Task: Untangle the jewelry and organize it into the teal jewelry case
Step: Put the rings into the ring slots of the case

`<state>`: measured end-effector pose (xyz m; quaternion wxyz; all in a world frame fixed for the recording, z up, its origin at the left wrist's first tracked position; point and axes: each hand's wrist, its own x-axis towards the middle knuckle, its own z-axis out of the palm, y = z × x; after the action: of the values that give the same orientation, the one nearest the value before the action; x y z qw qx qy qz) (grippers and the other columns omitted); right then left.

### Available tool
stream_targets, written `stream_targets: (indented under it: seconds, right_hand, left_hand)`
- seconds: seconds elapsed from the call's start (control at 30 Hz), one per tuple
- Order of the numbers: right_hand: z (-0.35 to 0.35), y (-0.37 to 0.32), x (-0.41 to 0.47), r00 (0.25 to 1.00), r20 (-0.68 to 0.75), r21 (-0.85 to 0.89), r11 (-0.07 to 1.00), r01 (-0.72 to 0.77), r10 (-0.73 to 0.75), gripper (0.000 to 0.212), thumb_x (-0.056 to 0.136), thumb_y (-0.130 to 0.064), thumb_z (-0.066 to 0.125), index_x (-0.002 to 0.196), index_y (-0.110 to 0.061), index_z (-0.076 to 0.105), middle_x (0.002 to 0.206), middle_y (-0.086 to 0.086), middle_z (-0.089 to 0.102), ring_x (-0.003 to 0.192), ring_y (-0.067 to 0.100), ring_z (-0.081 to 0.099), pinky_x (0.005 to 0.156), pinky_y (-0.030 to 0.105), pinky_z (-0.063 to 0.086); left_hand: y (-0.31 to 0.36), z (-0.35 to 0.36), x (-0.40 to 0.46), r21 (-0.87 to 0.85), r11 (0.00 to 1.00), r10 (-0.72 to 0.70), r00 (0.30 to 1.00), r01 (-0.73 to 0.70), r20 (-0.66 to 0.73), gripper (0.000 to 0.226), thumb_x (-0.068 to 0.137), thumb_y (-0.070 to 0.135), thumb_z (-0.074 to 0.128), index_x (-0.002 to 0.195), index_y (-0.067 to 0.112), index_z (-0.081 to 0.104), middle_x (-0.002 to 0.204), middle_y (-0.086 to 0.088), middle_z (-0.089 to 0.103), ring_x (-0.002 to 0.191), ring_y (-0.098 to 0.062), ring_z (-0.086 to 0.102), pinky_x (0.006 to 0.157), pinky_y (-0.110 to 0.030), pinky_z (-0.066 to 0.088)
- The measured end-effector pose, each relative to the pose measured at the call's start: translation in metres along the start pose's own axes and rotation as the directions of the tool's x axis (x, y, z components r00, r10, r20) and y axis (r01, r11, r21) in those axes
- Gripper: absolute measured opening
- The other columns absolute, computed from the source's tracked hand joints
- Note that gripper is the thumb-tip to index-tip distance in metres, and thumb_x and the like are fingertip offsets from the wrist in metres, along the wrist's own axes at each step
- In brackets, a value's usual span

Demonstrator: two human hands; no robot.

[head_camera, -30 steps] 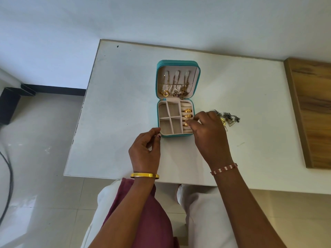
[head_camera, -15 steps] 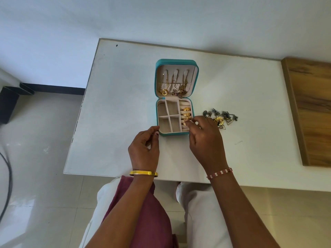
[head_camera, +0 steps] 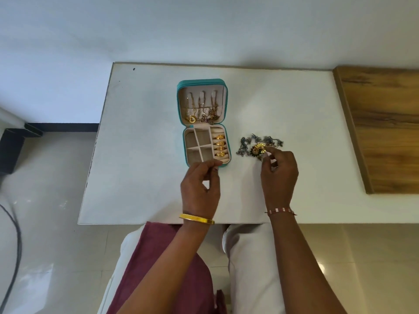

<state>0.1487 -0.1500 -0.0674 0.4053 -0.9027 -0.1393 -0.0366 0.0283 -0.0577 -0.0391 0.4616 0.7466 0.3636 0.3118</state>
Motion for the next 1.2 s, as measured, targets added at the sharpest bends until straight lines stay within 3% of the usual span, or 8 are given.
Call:
stream_targets:
  seconds: [0.17, 0.33, 0.47, 0.63, 0.77, 0.9, 1.07, 1.2]
  right_hand:
    - [0.007, -0.004, -0.001, 0.986, 0.097, -0.207, 0.966, 0.153, -0.135, 0.029, 0.084, -0.009, 0.061, 0.113, -0.007, 0.064, 0.097, 0.019, 0.057, 0.09, 0.033, 0.055, 0.07, 0.033, 0.045]
    - [0.008, -0.004, 0.001, 0.99, 0.081, -0.201, 0.97, 0.134, -0.12, 0.021, 0.08, -0.011, 0.067, 0.101, -0.006, 0.065, 0.098, 0.017, 0.057, 0.093, 0.031, 0.054, 0.071, 0.025, 0.036]
    - [0.005, -0.003, 0.001, 0.996, 0.051, -0.105, 0.991, 0.078, -0.073, 0.013, 0.077, -0.009, 0.069, 0.088, -0.005, 0.063, 0.096, 0.014, 0.058, 0.094, 0.028, 0.053, 0.072, 0.015, 0.028]
    - [0.0, -0.004, 0.002, 0.998, 0.063, 0.108, 0.994, 0.008, -0.015, 0.008, 0.076, -0.007, 0.069, 0.08, -0.007, 0.062, 0.084, 0.005, 0.061, 0.083, 0.024, 0.055, 0.069, 0.025, 0.042]
    - [-0.009, -0.016, -0.001, 0.986, 0.135, 0.327, 0.935, -0.137, 0.097, 0.012, 0.076, -0.006, 0.071, 0.078, -0.012, 0.06, 0.074, -0.004, 0.06, 0.065, 0.004, 0.053, 0.061, 0.009, 0.043]
    - [-0.017, -0.031, -0.008, 0.963, 0.233, 0.463, 0.856, -0.229, 0.132, 0.015, 0.076, 0.001, 0.069, 0.077, -0.01, 0.058, 0.071, -0.005, 0.058, 0.058, 0.002, 0.05, 0.056, 0.009, 0.043]
    - [-0.018, -0.041, -0.032, 0.928, 0.354, 0.504, 0.811, -0.295, 0.118, 0.025, 0.076, 0.008, 0.064, 0.074, -0.015, 0.055, 0.069, -0.003, 0.057, 0.058, 0.0, 0.054, 0.056, 0.009, 0.046]
    - [-0.016, -0.045, -0.034, 0.865, 0.492, 0.489, 0.791, -0.368, 0.099, 0.024, 0.079, 0.005, 0.064, 0.096, -0.012, 0.062, 0.076, -0.003, 0.063, 0.066, -0.004, 0.061, 0.059, 0.01, 0.048]
  left_hand:
    - [0.005, 0.025, -0.005, -0.011, 1.0, -0.002, 0.995, 0.003, 0.102, 0.02, 0.081, 0.008, 0.053, 0.093, 0.011, 0.068, 0.088, 0.005, 0.062, 0.079, 0.002, 0.057, 0.072, -0.003, 0.045]
    - [0.003, 0.033, -0.009, 0.018, 1.0, -0.028, 0.988, 0.026, 0.152, 0.019, 0.082, 0.004, 0.054, 0.094, 0.01, 0.068, 0.087, 0.006, 0.062, 0.073, 0.007, 0.056, 0.071, -0.001, 0.043]
    - [0.003, 0.036, -0.009, 0.025, 0.998, -0.064, 0.983, 0.061, 0.169, 0.02, 0.083, 0.001, 0.057, 0.095, 0.012, 0.068, 0.087, 0.007, 0.061, 0.077, 0.011, 0.055, 0.07, 0.0, 0.042]
    - [0.013, 0.039, -0.005, 0.017, 0.993, -0.118, 0.975, 0.116, 0.191, 0.018, 0.086, 0.004, 0.057, 0.099, 0.011, 0.067, 0.09, 0.006, 0.06, 0.074, 0.004, 0.055, 0.069, 0.0, 0.043]
    - [0.02, 0.042, 0.001, 0.026, 0.975, -0.223, 0.95, 0.223, 0.219, 0.025, 0.089, 0.008, 0.053, 0.112, 0.015, 0.061, 0.1, 0.005, 0.06, 0.081, 0.0, 0.056, 0.07, 0.0, 0.042]
    - [0.024, 0.04, 0.002, -0.041, 0.947, -0.298, 0.922, 0.317, 0.245, 0.029, 0.09, 0.008, 0.051, 0.118, 0.013, 0.059, 0.112, -0.005, 0.064, 0.096, -0.017, 0.062, 0.086, -0.026, 0.051]
    - [0.016, 0.024, -0.005, -0.122, 0.92, -0.339, 0.913, 0.372, 0.229, 0.019, 0.087, 0.006, 0.056, 0.1, 0.016, 0.065, 0.091, 0.002, 0.066, 0.079, -0.005, 0.063, 0.074, -0.012, 0.052]
    - [0.008, 0.009, -0.012, -0.184, 0.88, -0.403, 0.893, 0.438, 0.198, 0.019, 0.085, 0.005, 0.059, 0.088, 0.023, 0.063, 0.08, 0.007, 0.066, 0.074, -0.009, 0.065, 0.074, -0.021, 0.055]
